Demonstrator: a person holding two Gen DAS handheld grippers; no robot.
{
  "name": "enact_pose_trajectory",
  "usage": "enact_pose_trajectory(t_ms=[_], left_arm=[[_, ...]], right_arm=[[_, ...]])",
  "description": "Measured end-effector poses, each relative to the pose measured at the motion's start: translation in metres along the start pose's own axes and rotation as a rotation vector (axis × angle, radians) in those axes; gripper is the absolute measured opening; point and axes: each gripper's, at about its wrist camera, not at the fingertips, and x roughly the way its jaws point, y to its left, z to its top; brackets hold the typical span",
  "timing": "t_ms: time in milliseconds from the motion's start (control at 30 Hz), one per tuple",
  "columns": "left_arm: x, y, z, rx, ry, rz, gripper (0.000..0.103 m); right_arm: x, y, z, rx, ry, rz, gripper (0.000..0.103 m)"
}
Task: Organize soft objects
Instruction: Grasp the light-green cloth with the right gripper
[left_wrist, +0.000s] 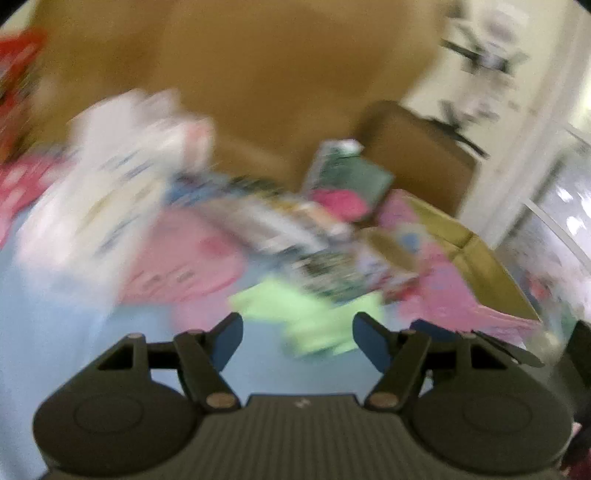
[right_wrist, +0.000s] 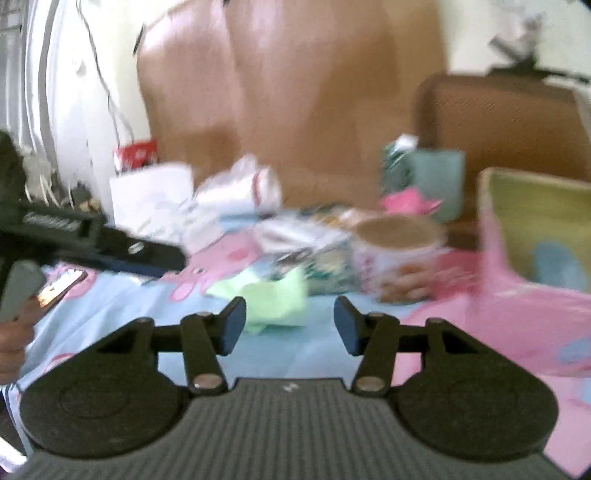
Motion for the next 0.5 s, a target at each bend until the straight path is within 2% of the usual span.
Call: enact_pose_trajectory(t_ms=[100,167,200,233,333,433,500], left_arm=[[-0.004,0.029,-0.002,-0.09,0.017,0.009,0.067],[-0.001,0.035,0.0,-0.106,0.022,-0.005,0.067],[0.002,0.037,0.001,-0.109,0.029,-0.012,0.067],[0.006,0.04,0.001,-0.114,0.04,-0.019,0.067],[0.021,0.032,0.001,-0.121,0.084,-0.052,0.067],[0.034,0.016,-0.004,-0.107,0.121,-0.093,0.067],[0.038,0.008,-0.006,-0.096,0.137,-0.125,0.056]], right_arm=[[0.037,0.014,0.005,-0.028,0.076,-0.03,0.056],[0.049,0.024,0.005,-0.034,0.095,-0.01,0.053],[0.055,0.027,0.006,-0.043,0.11,0.004,0.044],[0.061,0.031,0.006,-0.059,0.131,0.015,0.011],[0.061,0.04,0.002,-0.067,0.142,0.035,0.009],[0.045,0.045,0.0,-0.025,0.128,0.104,0.008],[0.034,0.048,-0.004,-0.03,0.11,0.104,0.008]])
